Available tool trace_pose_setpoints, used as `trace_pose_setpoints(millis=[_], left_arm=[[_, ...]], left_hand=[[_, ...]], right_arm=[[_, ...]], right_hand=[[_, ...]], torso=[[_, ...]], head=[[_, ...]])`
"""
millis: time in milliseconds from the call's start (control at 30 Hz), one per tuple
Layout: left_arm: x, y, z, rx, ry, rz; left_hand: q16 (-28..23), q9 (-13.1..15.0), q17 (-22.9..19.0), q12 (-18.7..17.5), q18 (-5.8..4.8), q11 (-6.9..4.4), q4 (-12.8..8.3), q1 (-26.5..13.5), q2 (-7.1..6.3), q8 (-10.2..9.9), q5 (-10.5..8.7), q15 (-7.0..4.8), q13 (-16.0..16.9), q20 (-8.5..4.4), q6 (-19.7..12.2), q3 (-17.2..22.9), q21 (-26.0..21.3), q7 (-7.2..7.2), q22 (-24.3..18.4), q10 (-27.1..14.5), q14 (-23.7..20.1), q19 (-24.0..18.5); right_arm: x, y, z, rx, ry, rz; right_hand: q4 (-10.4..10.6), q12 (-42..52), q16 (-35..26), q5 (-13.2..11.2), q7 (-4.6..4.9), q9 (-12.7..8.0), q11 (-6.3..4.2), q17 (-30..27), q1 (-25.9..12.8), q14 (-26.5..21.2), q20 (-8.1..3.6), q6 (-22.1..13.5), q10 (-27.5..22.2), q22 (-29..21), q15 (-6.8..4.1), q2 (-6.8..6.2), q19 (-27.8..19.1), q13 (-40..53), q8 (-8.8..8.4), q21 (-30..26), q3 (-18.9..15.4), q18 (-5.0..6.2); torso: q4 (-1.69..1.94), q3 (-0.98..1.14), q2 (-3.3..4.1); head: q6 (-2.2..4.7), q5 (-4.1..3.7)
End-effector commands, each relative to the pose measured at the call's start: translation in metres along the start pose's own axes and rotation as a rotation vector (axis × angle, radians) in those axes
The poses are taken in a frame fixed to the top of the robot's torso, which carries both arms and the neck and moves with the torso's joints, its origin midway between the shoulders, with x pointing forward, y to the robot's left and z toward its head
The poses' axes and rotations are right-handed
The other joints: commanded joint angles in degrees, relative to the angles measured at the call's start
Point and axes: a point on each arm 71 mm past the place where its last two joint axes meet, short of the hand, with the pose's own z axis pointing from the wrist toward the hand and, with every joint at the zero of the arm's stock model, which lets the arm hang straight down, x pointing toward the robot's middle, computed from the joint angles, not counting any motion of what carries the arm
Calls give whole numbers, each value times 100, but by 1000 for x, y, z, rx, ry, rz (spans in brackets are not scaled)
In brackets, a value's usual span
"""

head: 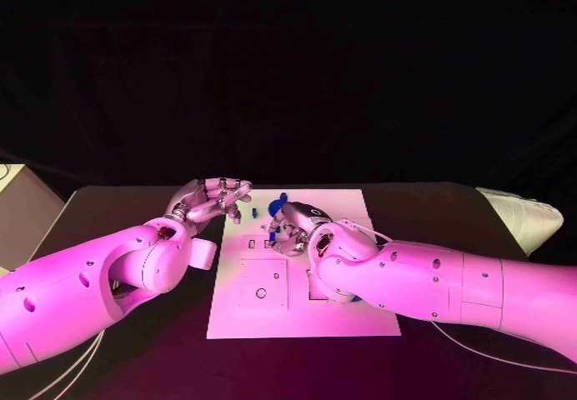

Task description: Assemble the parts on the task board

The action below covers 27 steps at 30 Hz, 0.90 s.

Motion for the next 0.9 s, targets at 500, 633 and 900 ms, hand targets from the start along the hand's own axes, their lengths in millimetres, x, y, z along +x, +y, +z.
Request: trace_pose_setpoints(millis=[500, 633, 900], left_arm=[[1, -1, -1, -2, 4, 21], [1, -1, -1, -2, 9, 25], [2, -2, -1, -3, 13, 27]], left_hand=[[849, 163, 1088, 702, -138, -12, -16, -72, -56, 235, 32, -7, 462, -23, -15, 60, 642, -42, 720, -254, 479, 234], [1130, 250, 1459, 992, -165, -19, -16, -77, -60, 336, 31, -10, 651, -23, -45, 70, 820, -47, 928, -346, 641, 310], [1362, 309, 1780, 1175, -200, -19, -13, -87, -59, 394, 31, -11, 769, -24, -97, 83, 989, -45, 1143, -430, 797, 420]], right_arm=[[6, -3, 2, 10, -19, -64], [8, -3, 1, 11, -16, -62], [11, -4, 2, 15, -12, -60]], right_hand=[[-8, 12, 17, 18, 4, 7, -46, 1436, -56, 589, -14, 44, 600, 1507, 9, -6, 612, 1509, 31, 13, 23, -39], [-6, 12, 16, 16, 5, 8, -44, 1433, -68, 588, -12, 41, 600, 1507, 11, -14, 612, 1509, 33, 13, 20, -39], [-4, 12, 15, 15, 6, 9, -43, 1430, -75, 587, -11, 40, 600, 1507, 12, -17, 612, 1509, 34, 13, 19, -39]], torso=[[-5, 10, -5], [-11, 14, -7], [-6, 11, -9]], head=[[-57, 27], [-75, 40], [-97, 46]])
